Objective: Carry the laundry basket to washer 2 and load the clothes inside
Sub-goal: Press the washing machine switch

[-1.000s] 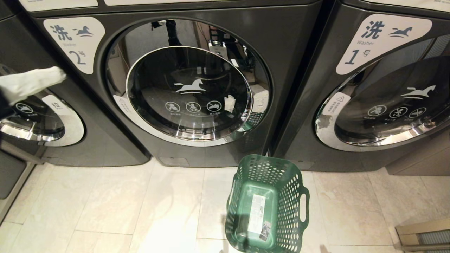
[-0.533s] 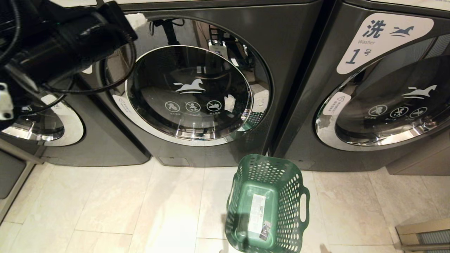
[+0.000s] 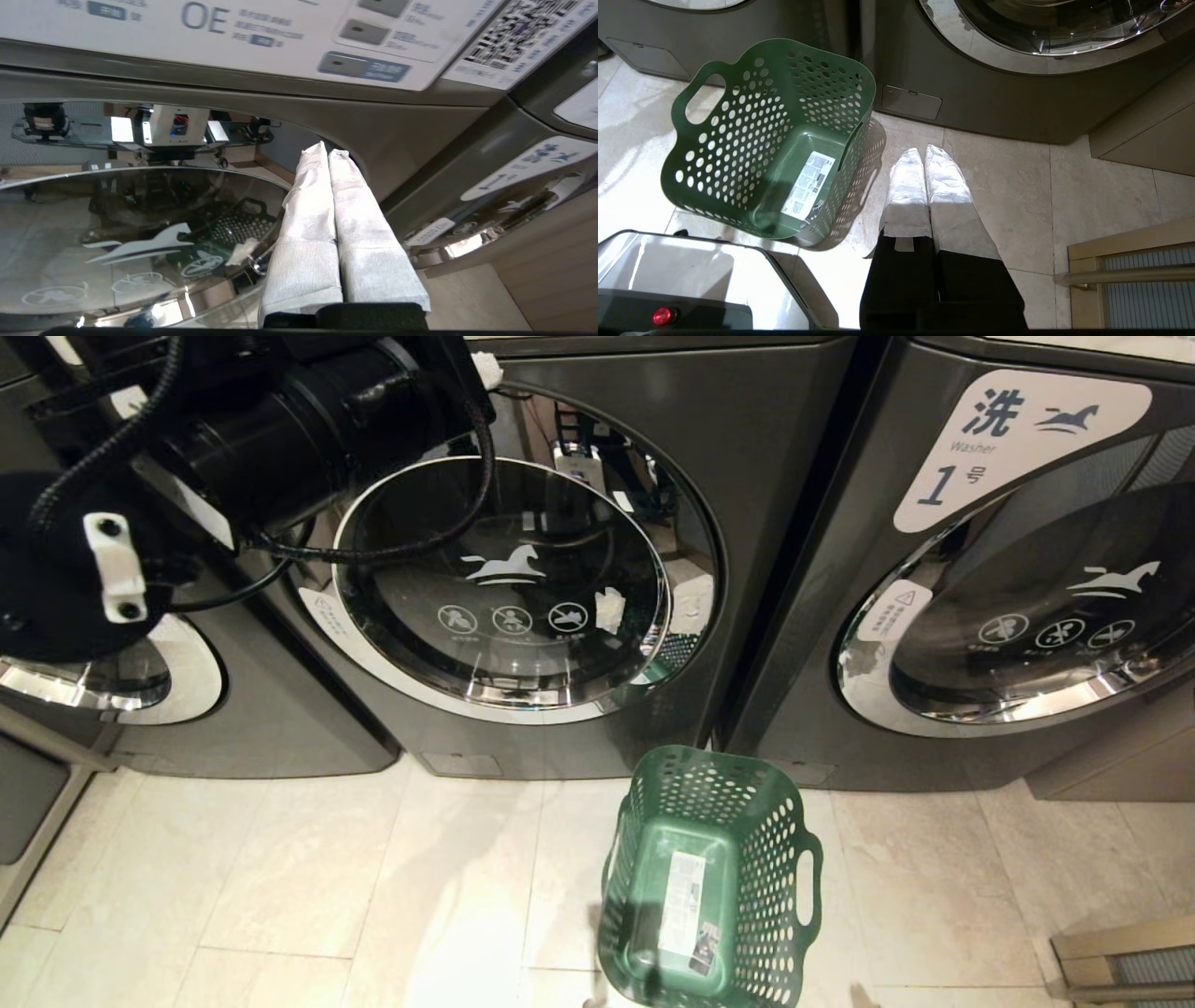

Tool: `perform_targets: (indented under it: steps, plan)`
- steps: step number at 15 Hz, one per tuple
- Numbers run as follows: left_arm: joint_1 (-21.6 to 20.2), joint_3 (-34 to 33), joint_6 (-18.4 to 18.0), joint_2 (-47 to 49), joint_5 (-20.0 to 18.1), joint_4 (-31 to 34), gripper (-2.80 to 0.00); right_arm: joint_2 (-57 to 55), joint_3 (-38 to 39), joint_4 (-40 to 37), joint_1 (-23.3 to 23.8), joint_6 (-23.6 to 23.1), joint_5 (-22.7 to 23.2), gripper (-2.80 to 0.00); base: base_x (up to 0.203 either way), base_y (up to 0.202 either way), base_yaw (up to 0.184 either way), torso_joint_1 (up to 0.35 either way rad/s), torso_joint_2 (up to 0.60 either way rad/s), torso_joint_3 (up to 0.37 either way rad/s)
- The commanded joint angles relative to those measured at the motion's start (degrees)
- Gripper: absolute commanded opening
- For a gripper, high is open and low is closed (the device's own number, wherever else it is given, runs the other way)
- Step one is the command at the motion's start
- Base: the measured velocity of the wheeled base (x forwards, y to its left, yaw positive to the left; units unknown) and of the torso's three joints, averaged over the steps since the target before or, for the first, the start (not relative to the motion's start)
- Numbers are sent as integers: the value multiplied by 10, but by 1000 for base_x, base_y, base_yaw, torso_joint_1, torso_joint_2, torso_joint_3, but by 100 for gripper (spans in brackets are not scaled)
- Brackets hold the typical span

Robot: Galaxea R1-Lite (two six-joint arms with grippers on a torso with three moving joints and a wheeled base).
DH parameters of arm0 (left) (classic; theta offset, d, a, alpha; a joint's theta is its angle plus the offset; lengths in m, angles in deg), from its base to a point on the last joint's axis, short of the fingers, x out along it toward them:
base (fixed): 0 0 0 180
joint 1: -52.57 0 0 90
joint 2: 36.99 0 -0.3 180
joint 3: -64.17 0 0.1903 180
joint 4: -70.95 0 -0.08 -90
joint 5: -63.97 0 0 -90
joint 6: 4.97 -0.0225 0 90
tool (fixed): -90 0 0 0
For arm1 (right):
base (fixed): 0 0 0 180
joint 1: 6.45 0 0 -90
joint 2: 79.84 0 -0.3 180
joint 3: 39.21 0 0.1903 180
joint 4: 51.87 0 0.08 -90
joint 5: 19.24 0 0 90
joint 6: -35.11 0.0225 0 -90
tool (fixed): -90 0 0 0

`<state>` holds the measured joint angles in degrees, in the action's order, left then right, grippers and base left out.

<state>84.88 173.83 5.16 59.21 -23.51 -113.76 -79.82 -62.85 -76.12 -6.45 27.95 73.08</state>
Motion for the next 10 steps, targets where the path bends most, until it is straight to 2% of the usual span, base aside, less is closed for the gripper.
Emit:
perform_targets:
  steps: [1, 3, 8, 10]
  plan:
    - [18, 1, 1, -24, 7, 8, -280, -1, 0, 0, 0, 0, 0, -280, 0, 0, 0, 0, 0, 0]
    - [27, 9, 1, -24, 7, 9, -280, -1, 0, 0, 0, 0, 0, -280, 0, 0, 0, 0, 0, 0]
    - [34, 126, 0, 44, 8, 11, -280, -1, 1, 1, 0, 0, 0, -280, 0, 0, 0, 0, 0, 0]
    - [34, 154, -13, 70, 8, 13, -280, -1, 1, 1, 0, 0, 0, -280, 0, 0, 0, 0, 0, 0]
